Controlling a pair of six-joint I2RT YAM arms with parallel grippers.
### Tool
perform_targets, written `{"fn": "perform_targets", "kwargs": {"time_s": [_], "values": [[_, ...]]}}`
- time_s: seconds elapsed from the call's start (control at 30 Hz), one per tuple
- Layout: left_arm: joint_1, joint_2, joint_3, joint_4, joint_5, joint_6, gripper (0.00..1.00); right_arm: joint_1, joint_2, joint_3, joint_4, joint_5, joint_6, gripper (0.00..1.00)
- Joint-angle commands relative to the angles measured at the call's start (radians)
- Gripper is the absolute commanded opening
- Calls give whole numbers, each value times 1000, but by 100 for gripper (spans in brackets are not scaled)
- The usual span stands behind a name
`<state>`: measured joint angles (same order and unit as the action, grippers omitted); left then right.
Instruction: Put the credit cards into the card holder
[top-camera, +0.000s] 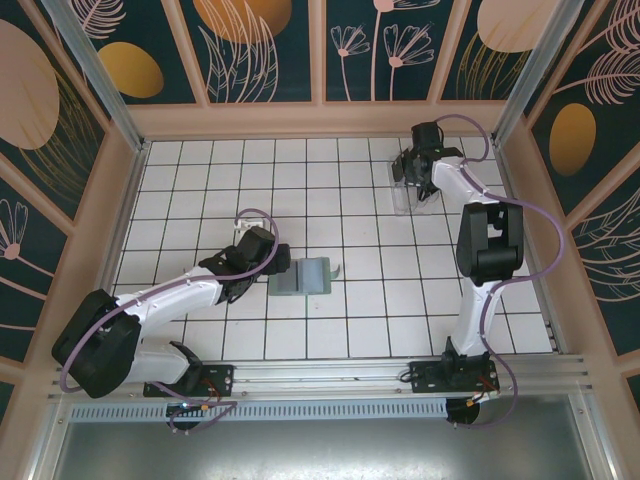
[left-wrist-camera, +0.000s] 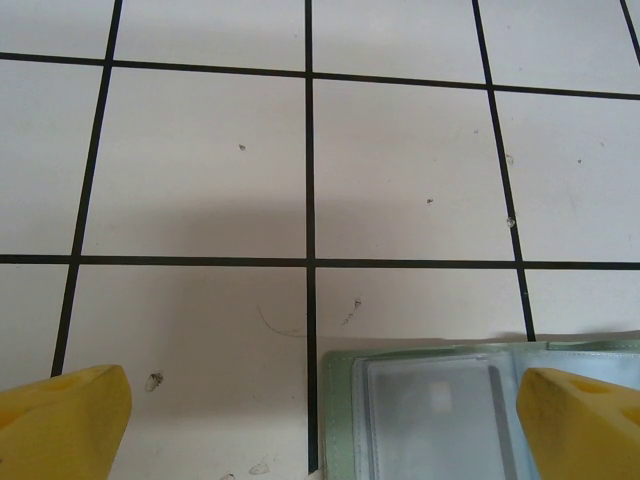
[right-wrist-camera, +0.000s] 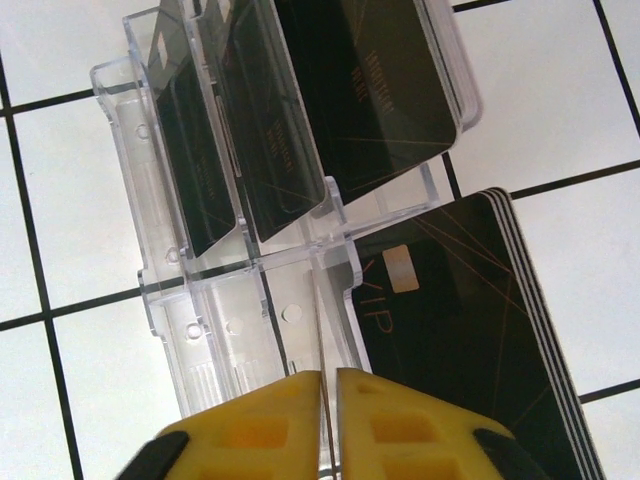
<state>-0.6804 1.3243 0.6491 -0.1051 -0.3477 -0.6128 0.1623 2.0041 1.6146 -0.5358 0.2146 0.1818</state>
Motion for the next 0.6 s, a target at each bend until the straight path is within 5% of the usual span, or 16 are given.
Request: {"fn": "perform_targets", "kwargs": {"time_s": [0.0,0.57], "values": [[7,-3,14,2,2,4,99,-10,21,10,-16,-20,-25,7],[7,-14,32,-36,-22,-7,98,-10,-111,45,-30,-134,-10,0]]}}
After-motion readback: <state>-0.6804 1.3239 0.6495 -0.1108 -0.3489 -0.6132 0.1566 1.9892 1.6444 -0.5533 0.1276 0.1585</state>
